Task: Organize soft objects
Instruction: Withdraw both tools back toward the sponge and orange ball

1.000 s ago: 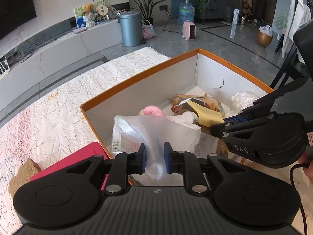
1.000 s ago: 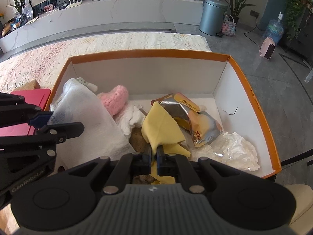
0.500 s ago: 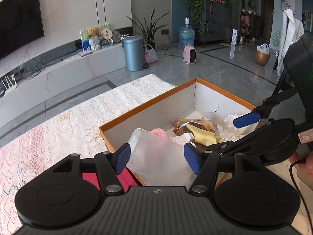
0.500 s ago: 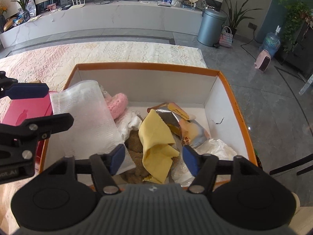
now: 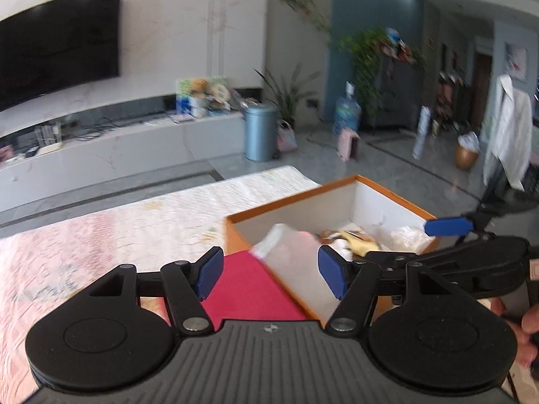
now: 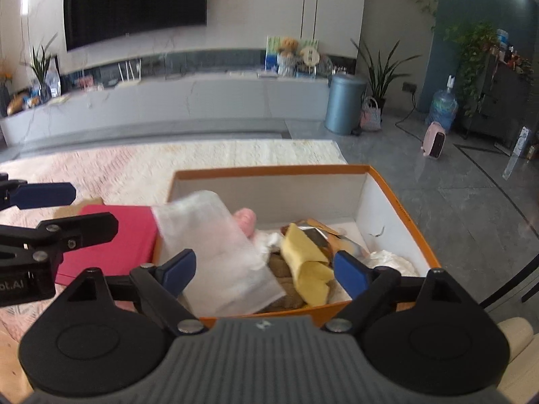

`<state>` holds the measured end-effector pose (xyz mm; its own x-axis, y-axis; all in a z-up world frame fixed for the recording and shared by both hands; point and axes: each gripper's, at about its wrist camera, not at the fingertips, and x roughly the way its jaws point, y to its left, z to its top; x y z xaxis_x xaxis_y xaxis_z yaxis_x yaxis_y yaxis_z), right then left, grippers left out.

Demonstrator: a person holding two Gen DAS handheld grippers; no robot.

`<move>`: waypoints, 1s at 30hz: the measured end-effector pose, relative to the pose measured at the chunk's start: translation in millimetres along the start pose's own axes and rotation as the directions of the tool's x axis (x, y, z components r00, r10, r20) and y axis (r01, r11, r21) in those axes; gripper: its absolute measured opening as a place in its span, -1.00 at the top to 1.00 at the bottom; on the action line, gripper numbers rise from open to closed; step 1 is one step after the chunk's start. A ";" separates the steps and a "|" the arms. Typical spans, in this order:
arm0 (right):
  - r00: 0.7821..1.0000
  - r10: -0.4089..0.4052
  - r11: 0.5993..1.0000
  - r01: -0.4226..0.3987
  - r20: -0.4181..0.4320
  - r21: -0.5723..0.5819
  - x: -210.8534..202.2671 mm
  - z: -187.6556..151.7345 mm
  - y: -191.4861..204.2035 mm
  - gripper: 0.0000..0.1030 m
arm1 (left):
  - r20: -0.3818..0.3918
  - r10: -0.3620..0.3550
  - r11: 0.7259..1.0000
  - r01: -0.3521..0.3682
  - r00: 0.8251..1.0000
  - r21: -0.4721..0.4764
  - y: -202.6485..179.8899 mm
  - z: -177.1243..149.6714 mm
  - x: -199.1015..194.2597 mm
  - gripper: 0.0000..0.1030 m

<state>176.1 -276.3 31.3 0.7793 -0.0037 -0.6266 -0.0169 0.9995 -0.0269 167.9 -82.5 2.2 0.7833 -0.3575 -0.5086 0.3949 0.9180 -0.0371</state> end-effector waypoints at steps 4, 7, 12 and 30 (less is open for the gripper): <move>0.997 0.008 1.000 -0.009 0.075 0.015 -17.6 -20.7 28.0 -0.70 | 0.025 0.074 0.995 -0.072 0.997 -0.069 23.5 -23.2 -24.2 -0.47; 0.994 0.017 1.000 -0.018 0.107 0.010 -25.9 -34.8 50.3 -0.70 | 0.013 0.141 0.986 -0.139 0.990 -0.096 39.8 -38.5 -38.9 -0.47; 0.993 0.083 0.996 -0.084 0.087 0.000 -28.8 -52.1 86.9 -0.67 | -0.025 0.190 0.969 -0.191 0.982 -0.158 65.1 -57.4 -54.6 -0.47; 0.974 0.225 0.955 -0.219 0.008 -0.201 -13.5 -76.8 188.3 -0.11 | -0.158 0.268 0.932 -0.297 0.950 -0.208 120.4 -111.8 -79.0 -0.42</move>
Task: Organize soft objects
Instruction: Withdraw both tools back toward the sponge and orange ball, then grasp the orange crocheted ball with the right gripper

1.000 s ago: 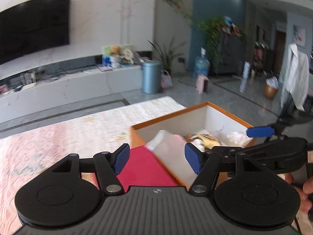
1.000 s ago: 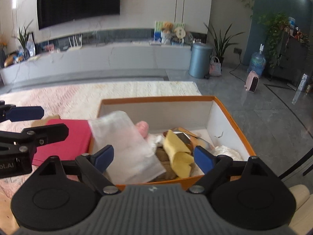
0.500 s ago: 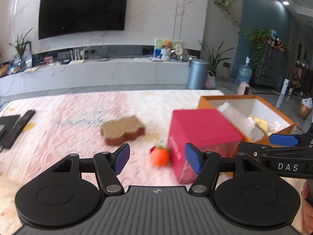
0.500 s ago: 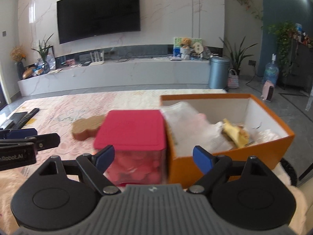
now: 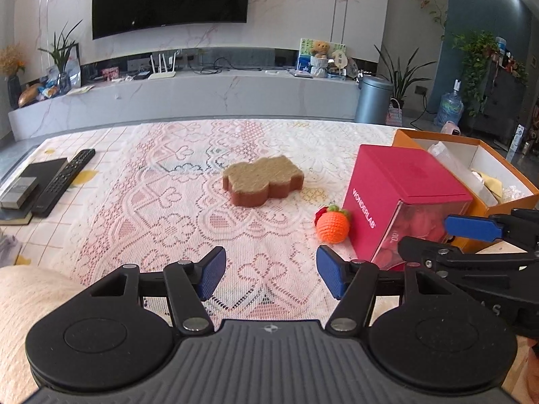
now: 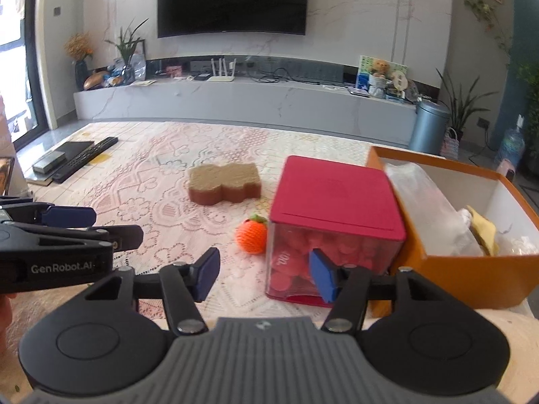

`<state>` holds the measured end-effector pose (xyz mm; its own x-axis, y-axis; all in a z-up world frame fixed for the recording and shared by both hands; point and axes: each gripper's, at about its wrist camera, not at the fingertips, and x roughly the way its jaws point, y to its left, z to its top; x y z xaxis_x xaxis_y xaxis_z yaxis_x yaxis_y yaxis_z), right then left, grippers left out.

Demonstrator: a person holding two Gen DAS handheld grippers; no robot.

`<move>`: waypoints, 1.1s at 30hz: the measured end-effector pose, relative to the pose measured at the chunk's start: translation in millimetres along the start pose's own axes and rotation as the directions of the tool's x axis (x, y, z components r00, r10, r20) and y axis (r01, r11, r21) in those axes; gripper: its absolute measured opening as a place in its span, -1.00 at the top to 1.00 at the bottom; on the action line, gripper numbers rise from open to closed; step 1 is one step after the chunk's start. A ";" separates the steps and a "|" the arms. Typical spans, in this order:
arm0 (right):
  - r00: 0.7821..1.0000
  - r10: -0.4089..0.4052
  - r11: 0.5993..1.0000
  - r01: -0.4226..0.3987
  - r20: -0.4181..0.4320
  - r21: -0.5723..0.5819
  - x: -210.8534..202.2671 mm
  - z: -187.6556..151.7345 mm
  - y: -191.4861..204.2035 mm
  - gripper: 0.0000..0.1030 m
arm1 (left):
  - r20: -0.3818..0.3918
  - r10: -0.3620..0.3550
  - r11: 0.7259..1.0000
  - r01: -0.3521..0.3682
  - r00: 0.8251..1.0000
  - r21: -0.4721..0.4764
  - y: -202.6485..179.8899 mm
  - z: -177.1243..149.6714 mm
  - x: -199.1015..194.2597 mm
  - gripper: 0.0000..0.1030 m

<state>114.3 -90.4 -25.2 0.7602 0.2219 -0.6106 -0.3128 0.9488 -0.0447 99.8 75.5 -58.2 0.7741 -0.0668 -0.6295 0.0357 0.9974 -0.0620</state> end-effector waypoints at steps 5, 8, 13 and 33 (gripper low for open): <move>1.000 0.014 0.994 -0.014 -0.004 -0.107 18.8 6.3 22.1 0.02 | -0.024 0.027 1.000 -0.027 0.999 -0.001 8.2 4.3 8.3 -0.18; 1.000 0.002 0.990 -0.006 -0.022 -0.143 35.9 11.9 27.7 0.06 | -0.039 0.019 1.000 -0.019 0.999 0.005 14.0 12.4 16.6 -0.17; 0.998 -0.042 0.970 0.030 -0.046 -0.240 66.1 17.7 38.8 0.06 | -0.063 0.040 0.999 -0.038 0.997 0.034 19.4 27.3 36.4 -0.17; 0.971 -0.240 0.767 0.184 -0.008 -0.615 135.7 6.6 72.4 0.10 | -0.202 -0.004 0.992 -0.022 0.979 -0.123 51.4 21.8 76.6 0.03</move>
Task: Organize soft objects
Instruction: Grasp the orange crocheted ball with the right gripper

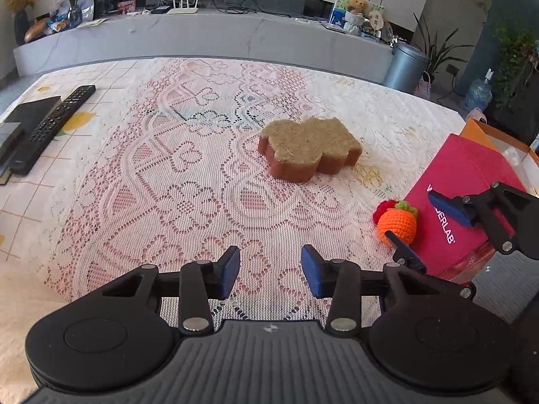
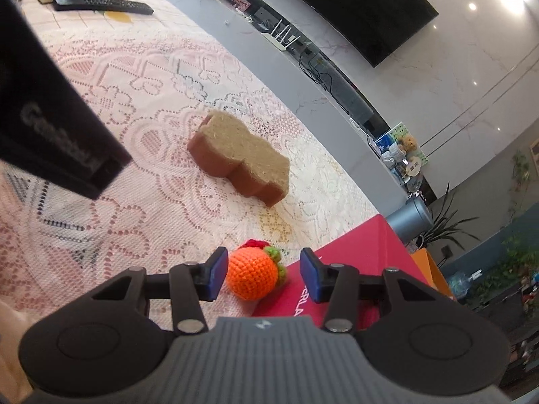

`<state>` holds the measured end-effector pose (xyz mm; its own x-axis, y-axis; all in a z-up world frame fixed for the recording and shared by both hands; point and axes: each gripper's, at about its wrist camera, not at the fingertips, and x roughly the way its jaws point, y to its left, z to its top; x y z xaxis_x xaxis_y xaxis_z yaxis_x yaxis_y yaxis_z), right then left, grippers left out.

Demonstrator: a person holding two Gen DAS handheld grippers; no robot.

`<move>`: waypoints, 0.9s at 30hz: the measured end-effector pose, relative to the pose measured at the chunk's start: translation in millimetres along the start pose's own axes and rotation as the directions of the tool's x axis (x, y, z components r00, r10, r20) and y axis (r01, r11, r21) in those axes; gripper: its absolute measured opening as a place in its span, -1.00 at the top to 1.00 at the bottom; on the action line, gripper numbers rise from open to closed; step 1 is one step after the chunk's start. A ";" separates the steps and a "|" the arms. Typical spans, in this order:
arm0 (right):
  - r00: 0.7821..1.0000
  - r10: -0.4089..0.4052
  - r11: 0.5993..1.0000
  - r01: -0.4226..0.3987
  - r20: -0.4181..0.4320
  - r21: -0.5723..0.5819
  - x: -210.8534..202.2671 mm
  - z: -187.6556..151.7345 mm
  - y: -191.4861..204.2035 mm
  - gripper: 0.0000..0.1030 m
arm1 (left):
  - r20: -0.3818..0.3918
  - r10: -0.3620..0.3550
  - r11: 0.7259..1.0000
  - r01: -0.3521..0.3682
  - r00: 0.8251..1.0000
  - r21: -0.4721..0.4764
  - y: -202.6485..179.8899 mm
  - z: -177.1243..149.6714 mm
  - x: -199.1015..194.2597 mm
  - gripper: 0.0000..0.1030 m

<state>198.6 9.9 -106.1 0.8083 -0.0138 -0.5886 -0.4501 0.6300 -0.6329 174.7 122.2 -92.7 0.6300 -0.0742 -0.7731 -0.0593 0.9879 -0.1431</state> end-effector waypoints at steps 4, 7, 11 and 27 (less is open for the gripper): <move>1.000 -0.009 0.998 0.009 0.001 -0.067 1.8 -2.9 6.7 0.06 | -0.030 0.027 0.999 -0.027 0.999 -0.018 1.2 -0.2 4.9 0.03; 1.000 -0.006 0.988 0.006 -0.002 -0.151 2.0 -5.3 13.1 0.11 | -0.036 0.024 0.999 -0.025 0.999 -0.034 3.6 0.2 6.4 0.03; 0.999 0.021 0.974 -0.028 -0.032 -0.224 5.7 -9.9 19.8 0.13 | -0.037 0.025 0.999 -0.026 0.999 -0.032 3.8 0.0 6.8 0.03; 0.991 0.128 0.974 -0.135 -0.050 -0.179 13.1 0.6 -1.0 0.29 | -0.014 -0.037 0.999 0.037 0.999 -0.010 1.2 2.7 2.2 0.03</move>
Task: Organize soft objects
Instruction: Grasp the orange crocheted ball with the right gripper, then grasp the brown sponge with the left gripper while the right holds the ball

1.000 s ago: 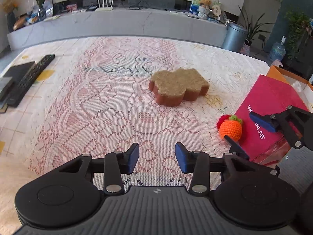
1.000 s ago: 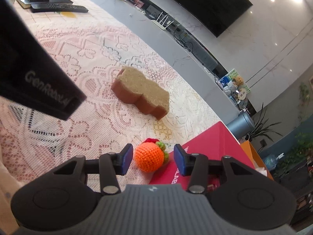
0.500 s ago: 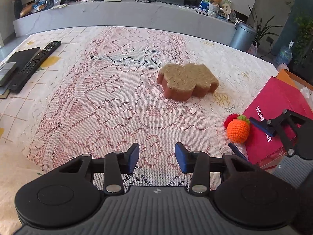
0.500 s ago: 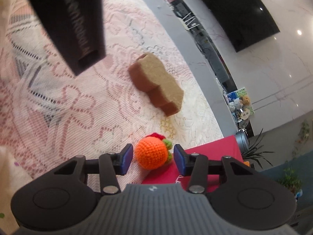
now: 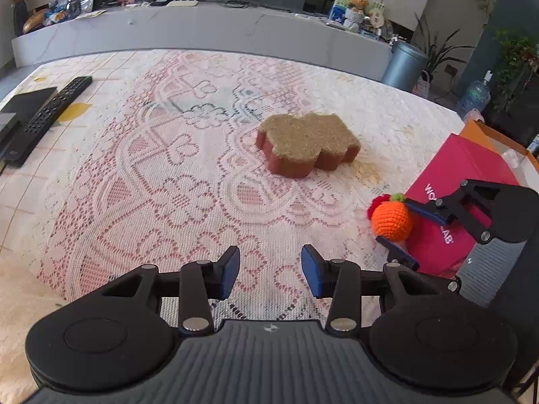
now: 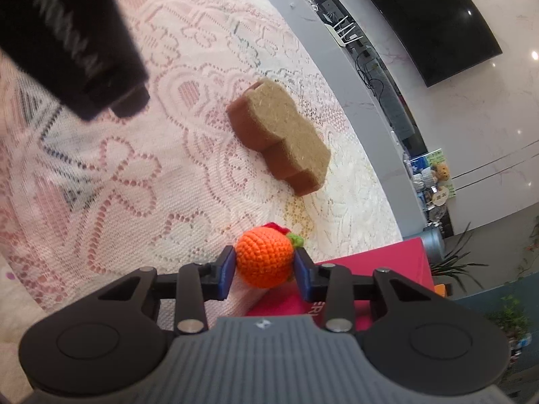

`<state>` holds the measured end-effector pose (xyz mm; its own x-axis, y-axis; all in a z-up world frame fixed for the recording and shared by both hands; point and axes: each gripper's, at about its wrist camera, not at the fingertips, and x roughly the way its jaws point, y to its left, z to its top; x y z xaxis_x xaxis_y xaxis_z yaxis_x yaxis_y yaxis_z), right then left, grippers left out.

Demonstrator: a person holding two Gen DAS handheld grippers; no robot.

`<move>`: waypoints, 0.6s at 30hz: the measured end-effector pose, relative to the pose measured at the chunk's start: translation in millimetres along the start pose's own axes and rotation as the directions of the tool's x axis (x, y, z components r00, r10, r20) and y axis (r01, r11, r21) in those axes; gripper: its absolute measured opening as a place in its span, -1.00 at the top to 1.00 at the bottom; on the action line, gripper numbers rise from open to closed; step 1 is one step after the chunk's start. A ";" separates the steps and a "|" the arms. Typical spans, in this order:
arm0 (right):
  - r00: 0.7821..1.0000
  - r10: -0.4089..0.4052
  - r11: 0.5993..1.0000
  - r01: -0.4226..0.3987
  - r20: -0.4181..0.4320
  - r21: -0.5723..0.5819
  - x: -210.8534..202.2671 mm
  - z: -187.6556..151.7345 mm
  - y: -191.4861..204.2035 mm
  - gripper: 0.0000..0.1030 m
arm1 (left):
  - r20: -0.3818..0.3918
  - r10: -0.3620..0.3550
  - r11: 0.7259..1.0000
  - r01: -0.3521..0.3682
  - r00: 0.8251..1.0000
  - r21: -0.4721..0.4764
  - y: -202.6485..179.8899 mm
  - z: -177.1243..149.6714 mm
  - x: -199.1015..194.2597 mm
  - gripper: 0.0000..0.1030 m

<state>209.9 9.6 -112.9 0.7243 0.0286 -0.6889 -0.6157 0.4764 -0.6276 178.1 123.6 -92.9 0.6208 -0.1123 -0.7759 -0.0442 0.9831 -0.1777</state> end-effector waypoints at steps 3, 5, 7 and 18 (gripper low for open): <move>0.997 0.069 0.994 -0.072 0.034 0.086 -11.8 7.0 -20.2 0.29 | 0.037 -0.040 0.999 0.039 0.999 0.019 -2.0 9.8 -4.8 0.03; 0.990 0.131 0.978 -0.138 0.054 0.158 -17.9 12.8 -37.9 0.29 | 0.062 -0.056 0.996 0.052 0.996 0.066 -5.1 19.5 -6.7 0.02; 0.983 0.168 0.961 -0.180 0.071 0.212 -21.8 19.3 -54.5 0.29 | 0.096 -0.063 0.988 0.048 0.993 0.144 -9.6 30.9 -8.4 -0.02; 0.952 0.296 0.861 -0.299 0.071 0.411 7.3 46.0 -129.9 0.28 | 0.145 -0.149 0.909 0.078 0.978 0.409 -9.7 77.0 26.5 -0.58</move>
<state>309.4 -11.7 -19.7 0.5295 0.2309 -0.8163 -0.6193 0.7628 -0.1859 255.2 122.2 -65.1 0.7275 -0.2354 -0.6444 0.3282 0.9443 0.0255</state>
